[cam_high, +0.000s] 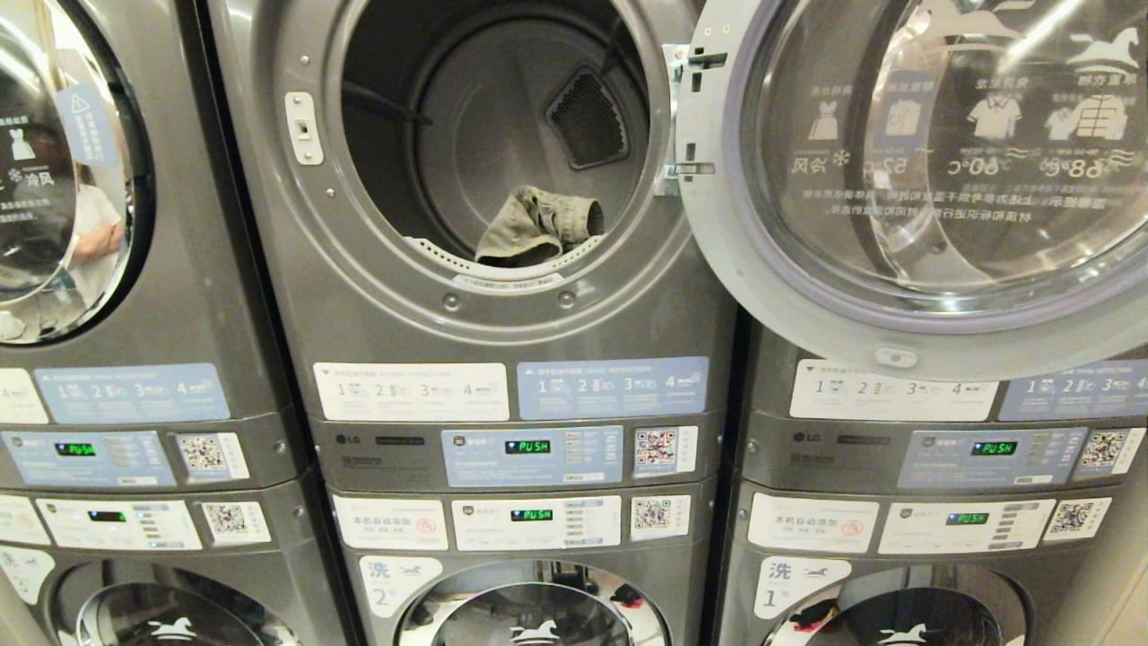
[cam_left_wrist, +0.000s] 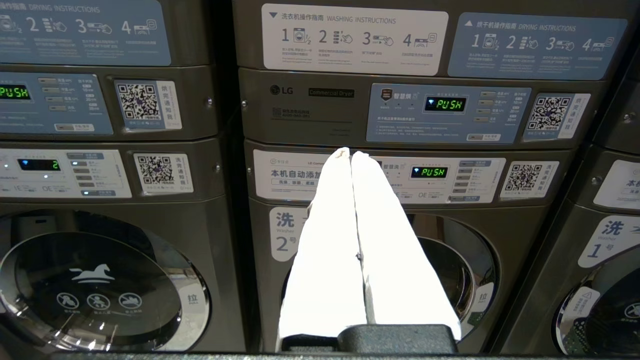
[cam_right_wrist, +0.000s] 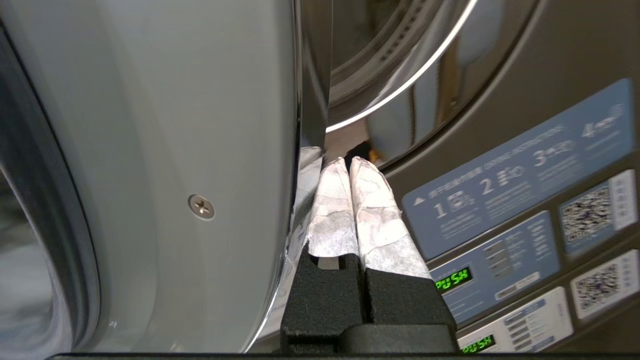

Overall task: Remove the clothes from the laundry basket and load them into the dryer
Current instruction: Close the dryer

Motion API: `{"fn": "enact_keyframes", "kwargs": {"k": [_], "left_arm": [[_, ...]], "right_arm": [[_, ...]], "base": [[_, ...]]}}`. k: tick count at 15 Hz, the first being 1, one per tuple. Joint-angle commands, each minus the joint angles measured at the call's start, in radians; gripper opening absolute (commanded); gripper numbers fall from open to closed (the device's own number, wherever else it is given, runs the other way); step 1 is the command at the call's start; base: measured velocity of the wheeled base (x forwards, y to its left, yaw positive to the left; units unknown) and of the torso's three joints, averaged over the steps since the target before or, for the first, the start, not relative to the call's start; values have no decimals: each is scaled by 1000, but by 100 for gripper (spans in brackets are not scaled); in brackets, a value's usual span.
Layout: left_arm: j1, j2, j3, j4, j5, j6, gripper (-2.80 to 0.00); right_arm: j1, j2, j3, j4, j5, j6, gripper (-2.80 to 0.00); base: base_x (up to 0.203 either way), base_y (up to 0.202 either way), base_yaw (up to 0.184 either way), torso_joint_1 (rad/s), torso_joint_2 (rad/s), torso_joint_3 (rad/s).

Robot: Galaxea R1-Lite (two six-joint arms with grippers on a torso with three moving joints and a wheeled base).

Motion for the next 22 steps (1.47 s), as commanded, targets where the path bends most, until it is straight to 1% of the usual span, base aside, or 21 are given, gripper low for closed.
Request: {"fn": "enact_keyframes", "kwargs": {"k": [1, 4, 5, 7, 10, 12, 14, 15, 16, 19, 21, 22], "left_arm": [[0, 0, 2, 0, 0, -1, -280], [0, 0, 2, 0, 0, -1, -280], [0, 0, 2, 0, 0, -1, -280], [0, 0, 2, 0, 0, -1, -280], [0, 0, 2, 0, 0, -1, -280], [0, 0, 2, 0, 0, -1, -280], [0, 0, 2, 0, 0, -1, -280], [0, 0, 2, 0, 0, -1, -280], [0, 0, 2, 0, 0, -1, -280], [0, 0, 1, 0, 0, -1, -280], [0, 0, 2, 0, 0, -1, -280], [0, 0, 2, 0, 0, -1, -280]], "right_arm": [[2, -1, -3, -21, 62, 3, -280], [4, -25, 26, -86, 191, 4, -280], [3, -44, 50, -105, 245, 4, -280], [4, -105, 92, -115, 318, 5, -280], [39, -295, 217, -114, 436, 9, -280], [75, -456, 349, -113, 497, 11, -280], [101, -592, 500, -110, 529, 11, -280], [114, -651, 548, -98, 545, 11, -280], [128, -700, 567, -71, 563, 12, -280], [172, -803, 575, 56, 631, 11, -280], [192, -800, 557, 61, 634, 13, -280], [214, -789, 526, 62, 631, 14, -280]], "base": [[0, 0, 0, 0, 0, 0], [0, 0, 0, 0, 0, 0], [0, 0, 0, 0, 0, 0], [0, 0, 0, 0, 0, 0], [0, 0, 0, 0, 0, 0], [0, 0, 0, 0, 0, 0], [0, 0, 0, 0, 0, 0], [0, 0, 0, 0, 0, 0], [0, 0, 0, 0, 0, 0], [0, 0, 0, 0, 0, 0], [0, 0, 0, 0, 0, 0], [0, 0, 0, 0, 0, 0]]}}
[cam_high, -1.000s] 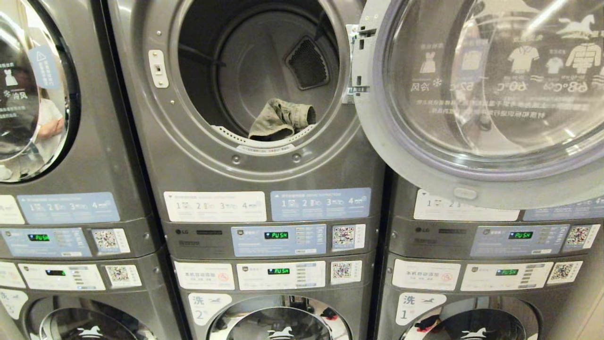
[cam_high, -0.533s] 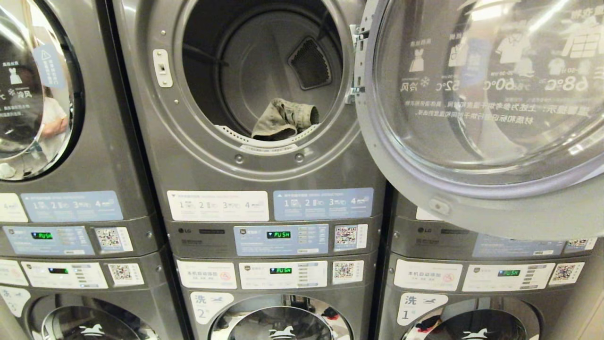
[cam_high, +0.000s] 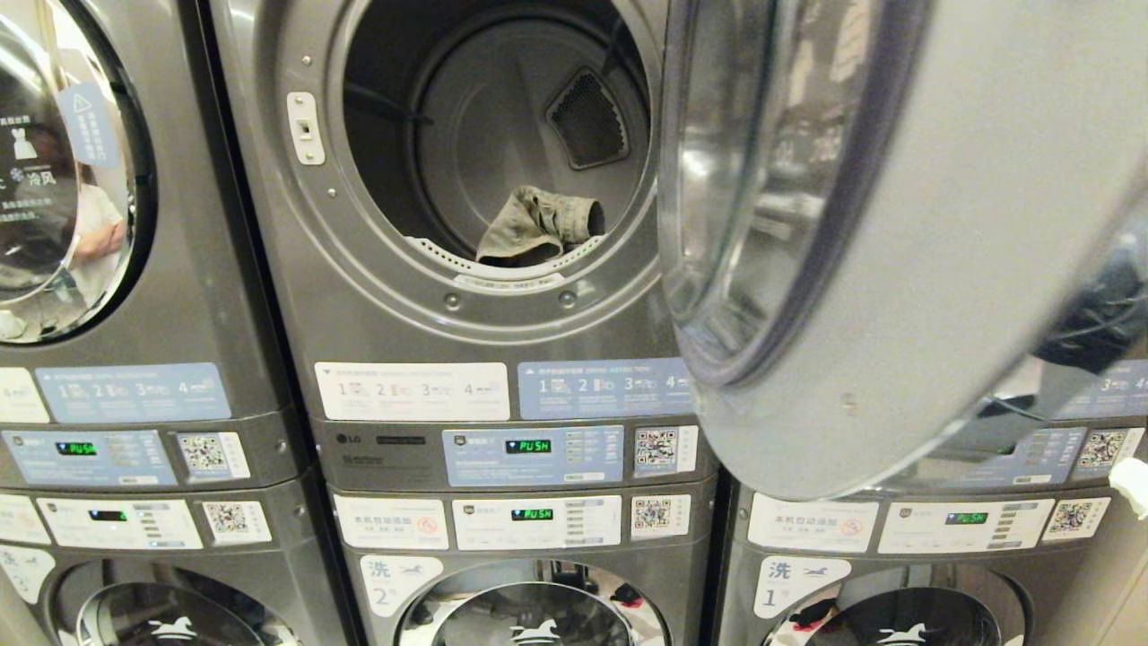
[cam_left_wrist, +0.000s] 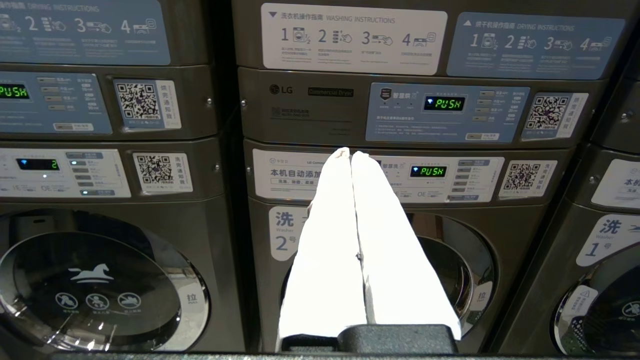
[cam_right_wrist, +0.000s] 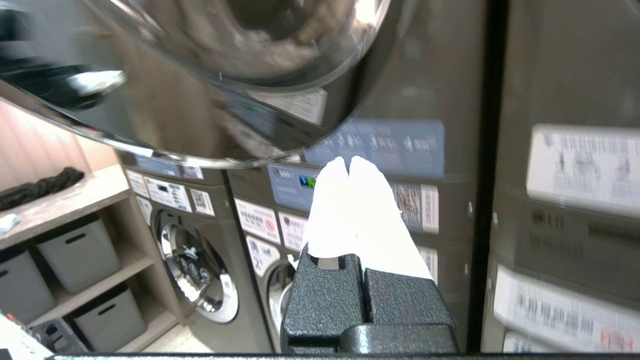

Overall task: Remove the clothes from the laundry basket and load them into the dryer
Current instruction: Close the dryer

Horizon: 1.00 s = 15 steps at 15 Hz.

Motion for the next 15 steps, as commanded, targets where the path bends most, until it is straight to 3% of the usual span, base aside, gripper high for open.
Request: {"fn": "enact_keyframes", "kwargs": {"k": [1, 4, 9, 12, 15], "left_arm": [[1, 0, 2, -1, 0, 0, -280], [1, 0, 2, -1, 0, 0, -280], [1, 0, 0, -1, 0, 0, -280], [1, 0, 1, -1, 0, 0, -280], [1, 0, 2, -1, 0, 0, -280]], "right_arm": [[51, 5, -49, -1, 0, 2, -280], [251, 122, -188, 4, -104, -19, -280], [658, 380, -473, 4, -444, -137, -280], [856, 482, -497, -4, -491, -213, -280], [947, 629, -496, -34, -529, -234, -280]], "base": [[0, 0, 0, 0, 0, 0], [0, 0, 0, 0, 0, 0], [0, 0, 0, 0, 0, 0], [0, 0, 0, 0, 0, 0], [0, 0, 0, 0, 0, 0]]}}
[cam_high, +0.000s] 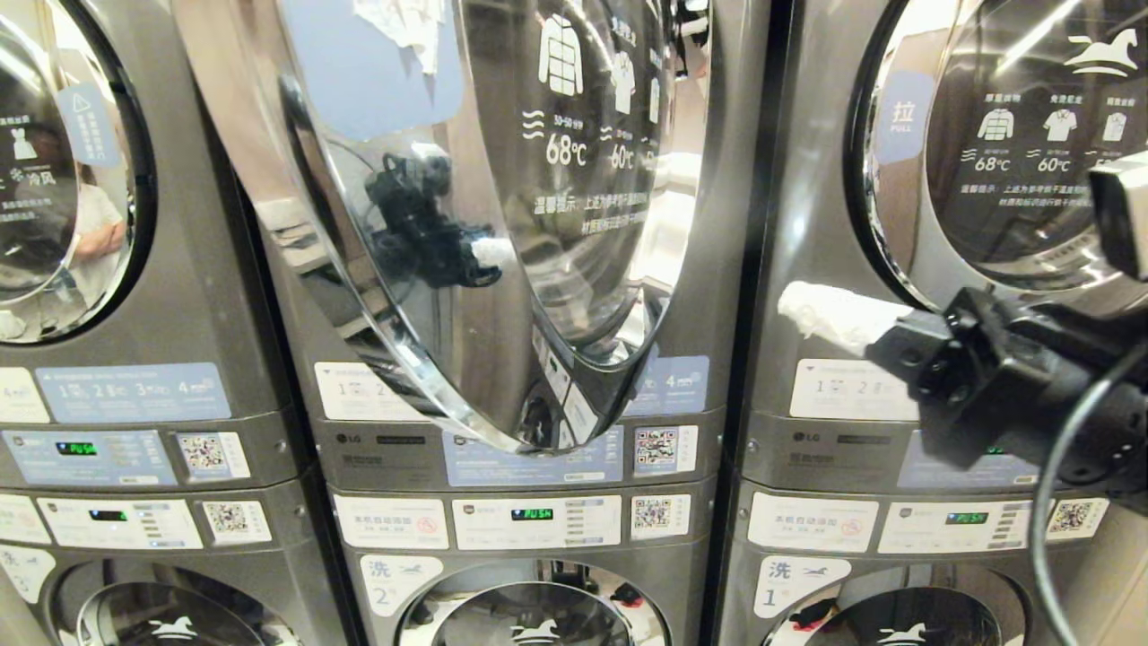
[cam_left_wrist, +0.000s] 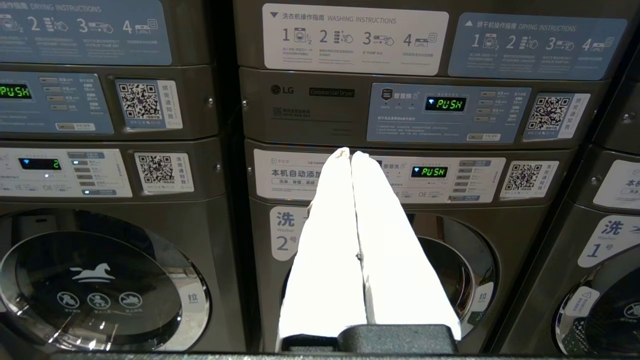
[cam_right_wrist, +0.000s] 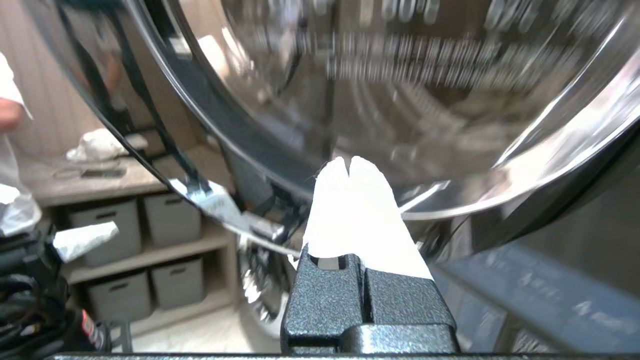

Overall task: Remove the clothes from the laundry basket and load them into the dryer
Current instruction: Close the dryer

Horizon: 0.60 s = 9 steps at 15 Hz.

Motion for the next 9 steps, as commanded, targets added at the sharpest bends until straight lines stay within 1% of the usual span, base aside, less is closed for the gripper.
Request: {"fn": "enact_keyframes", "kwargs": {"k": [1, 4, 9], "left_arm": [[0, 0, 1, 0, 0, -1, -280], [0, 0, 1, 0, 0, -1, -280], [0, 0, 2, 0, 0, -1, -280]], "right_arm": [[39, 134, -14, -15, -13, 0, -280], [71, 250, -49, -67, -33, -2, -280], [74, 336, -54, -76, -42, -2, -280]], "base": [[0, 0, 0, 0, 0, 0], [0, 0, 0, 0, 0, 0], [0, 0, 0, 0, 0, 0]]}}
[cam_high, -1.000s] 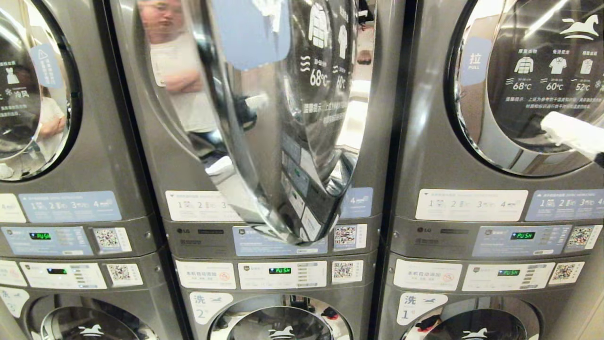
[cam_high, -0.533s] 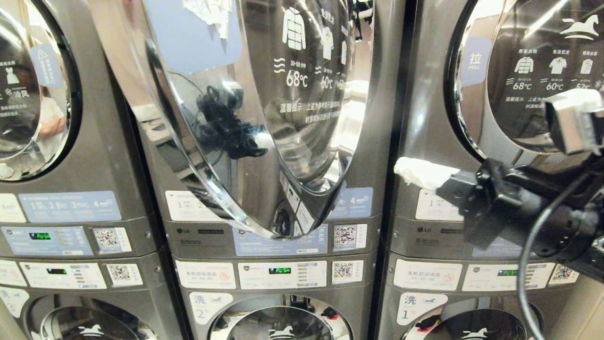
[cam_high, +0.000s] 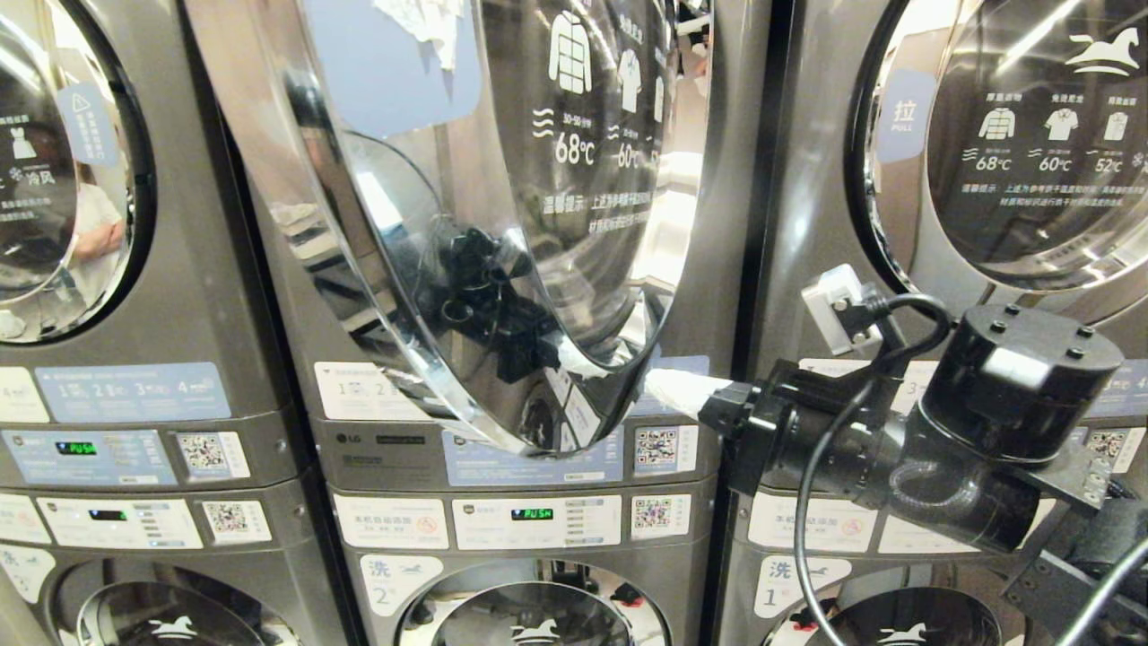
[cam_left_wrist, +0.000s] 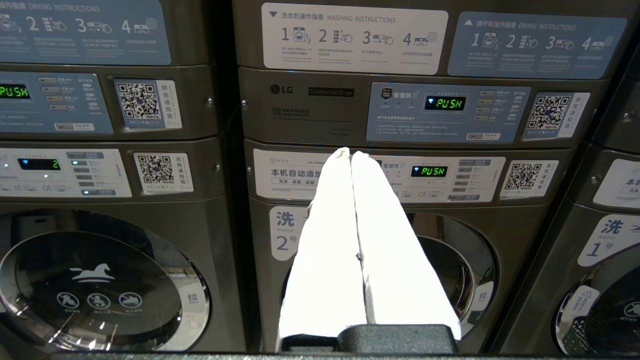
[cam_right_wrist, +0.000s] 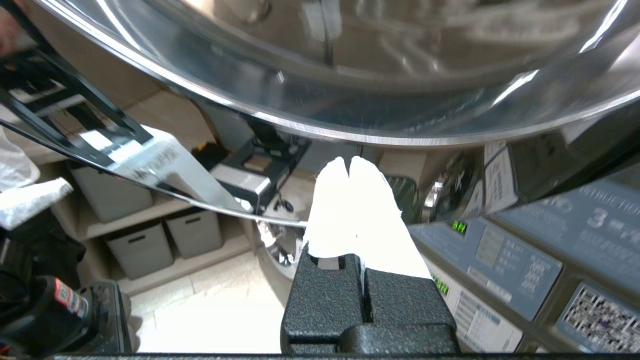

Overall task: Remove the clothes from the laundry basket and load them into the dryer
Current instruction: Close the dryer

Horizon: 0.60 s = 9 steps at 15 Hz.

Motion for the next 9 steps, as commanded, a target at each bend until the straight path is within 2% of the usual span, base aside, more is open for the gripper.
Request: {"fn": "enact_keyframes", "kwargs": {"k": [1, 3, 5, 9], "left_arm": [[0, 0, 2, 0, 0, -1, -280], [0, 0, 2, 0, 0, -1, -280], [0, 0, 2, 0, 0, -1, -280], [0, 0, 2, 0, 0, -1, -280]], "right_arm": [[0, 49, -6, -7, 4, 1, -280], [10, 99, -62, -8, 6, 4, -280], [54, 200, -173, -43, -24, 8, -280], [180, 431, -522, -159, -208, 10, -280]], "base": [[0, 0, 0, 0, 0, 0], [0, 0, 0, 0, 0, 0], [0, 0, 0, 0, 0, 0], [0, 0, 0, 0, 0, 0]]}}
